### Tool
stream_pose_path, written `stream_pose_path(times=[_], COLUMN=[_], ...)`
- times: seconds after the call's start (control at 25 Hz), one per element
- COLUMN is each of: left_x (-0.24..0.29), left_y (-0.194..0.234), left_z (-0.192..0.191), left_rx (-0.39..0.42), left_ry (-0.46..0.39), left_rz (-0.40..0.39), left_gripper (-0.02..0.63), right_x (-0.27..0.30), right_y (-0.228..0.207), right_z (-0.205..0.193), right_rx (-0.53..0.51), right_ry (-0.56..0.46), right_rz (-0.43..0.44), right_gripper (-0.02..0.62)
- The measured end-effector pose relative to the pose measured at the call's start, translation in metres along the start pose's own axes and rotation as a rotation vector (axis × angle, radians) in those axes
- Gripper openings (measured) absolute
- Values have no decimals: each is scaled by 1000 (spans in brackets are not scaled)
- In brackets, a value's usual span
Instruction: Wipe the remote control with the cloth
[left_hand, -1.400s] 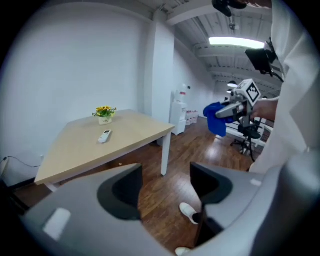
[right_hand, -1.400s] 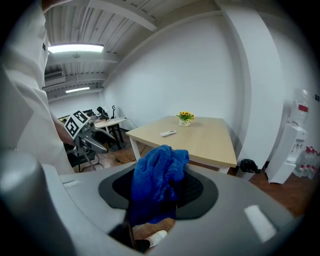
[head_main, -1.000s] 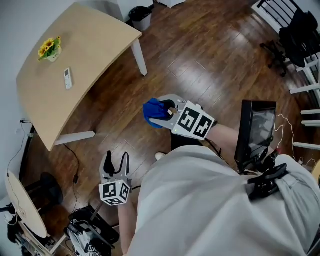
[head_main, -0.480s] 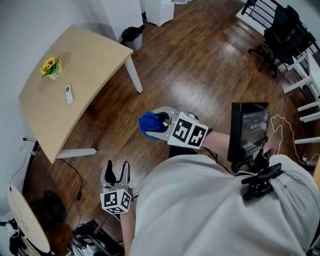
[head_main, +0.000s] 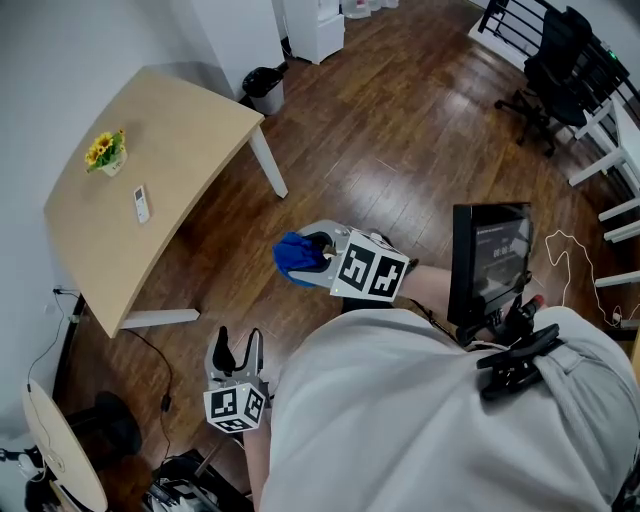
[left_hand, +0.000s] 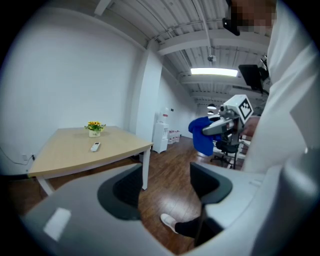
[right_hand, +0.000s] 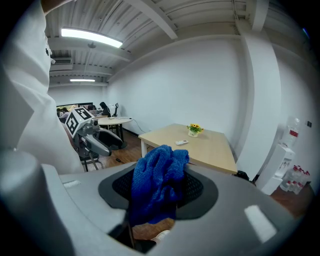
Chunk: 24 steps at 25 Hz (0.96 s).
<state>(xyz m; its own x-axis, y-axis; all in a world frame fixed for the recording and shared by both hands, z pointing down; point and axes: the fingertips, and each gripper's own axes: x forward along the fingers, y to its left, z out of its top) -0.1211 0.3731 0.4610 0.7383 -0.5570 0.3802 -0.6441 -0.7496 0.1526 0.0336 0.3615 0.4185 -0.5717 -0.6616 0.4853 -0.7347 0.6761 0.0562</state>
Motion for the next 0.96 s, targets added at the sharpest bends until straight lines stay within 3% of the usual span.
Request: stream_pose_path(times=[0.64,0.96], left_x=[17,6], left_y=[9,19], left_z=[-2,-6], left_rx=[29,13], left_ry=[-14,-7], left_rz=[-45,-7], left_gripper=[318,318], right_x=[-1,0], right_y=[-9,-4], right_z=[-10,-11], right_rx=[-14,-13], right_ry=[37,48], right_rz=[-42,-22], right_gripper=[189,189])
